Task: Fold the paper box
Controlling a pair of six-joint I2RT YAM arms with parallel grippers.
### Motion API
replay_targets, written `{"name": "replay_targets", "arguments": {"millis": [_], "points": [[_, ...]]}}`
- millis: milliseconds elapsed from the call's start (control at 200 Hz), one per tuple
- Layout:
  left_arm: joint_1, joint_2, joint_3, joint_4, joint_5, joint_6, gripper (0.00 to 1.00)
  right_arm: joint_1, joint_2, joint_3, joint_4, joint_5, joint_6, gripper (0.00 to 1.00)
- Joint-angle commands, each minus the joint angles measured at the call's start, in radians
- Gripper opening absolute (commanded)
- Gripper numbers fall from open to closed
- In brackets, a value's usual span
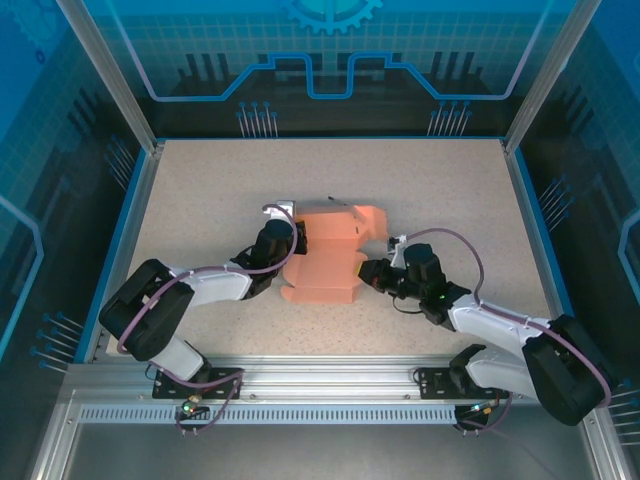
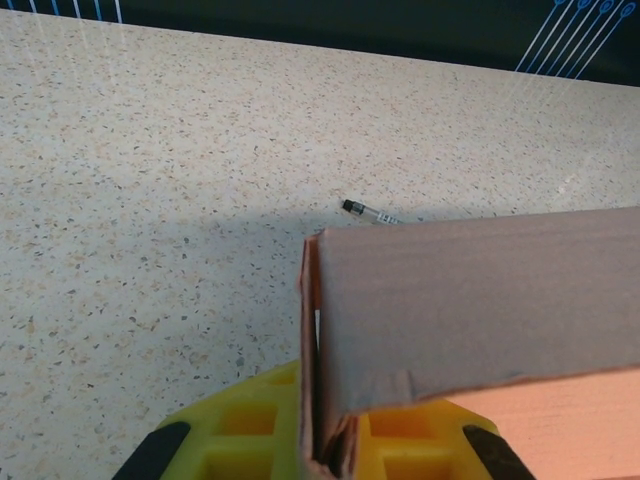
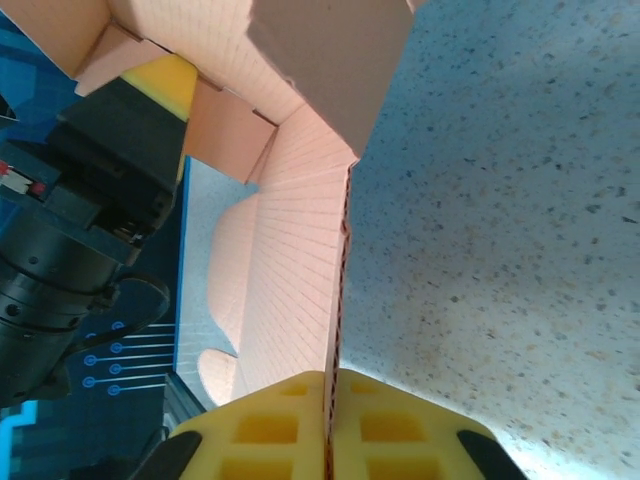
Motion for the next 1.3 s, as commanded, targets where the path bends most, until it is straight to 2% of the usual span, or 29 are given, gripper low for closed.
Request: {"name": "replay_targets", "arguments": {"millis": [0,245,485,655,840,1046,1296], "points": [[-0.006,-0.02,0.01,-0.025,0.0,0.009,0.0,-0.023,-0.044,0.045,-0.066,0.044,-0.086,0.13],[-0.006,-0.024,0.004,-0.025,-0.003,0.01,0.0,-0.054,-0.092,0.101,-0.31,0.115,-0.28,0.37],[-0.007,-0.024,0.005,-0.027,0.002,0.012,0.0,-0.06,-0.174,0.186,-0.529,0.256,-0.513,0.49],[-0.006,-0.028,0.0,-0.025,0.001,0.012,0.0,-0.085,-0.196,0.253,-0.623,0.323,-0.639,0.52],[-0.006,-0.03,0.0,-0.029,0.004,0.015,0.0,-0.089,-0.17,0.303,-0.633,0.271,-0.718,0.53],[-0.006,-0.028,0.003,-0.025,0.014,0.012,0.0,-0.111,-0.119,0.36,-0.671,0.36,-0.797,0.59],[-0.007,-0.033,0.003,-0.031,0.015,0.013,0.0,-0.169,0.036,0.442,-0.63,0.216,-0.881,0.58]]}}
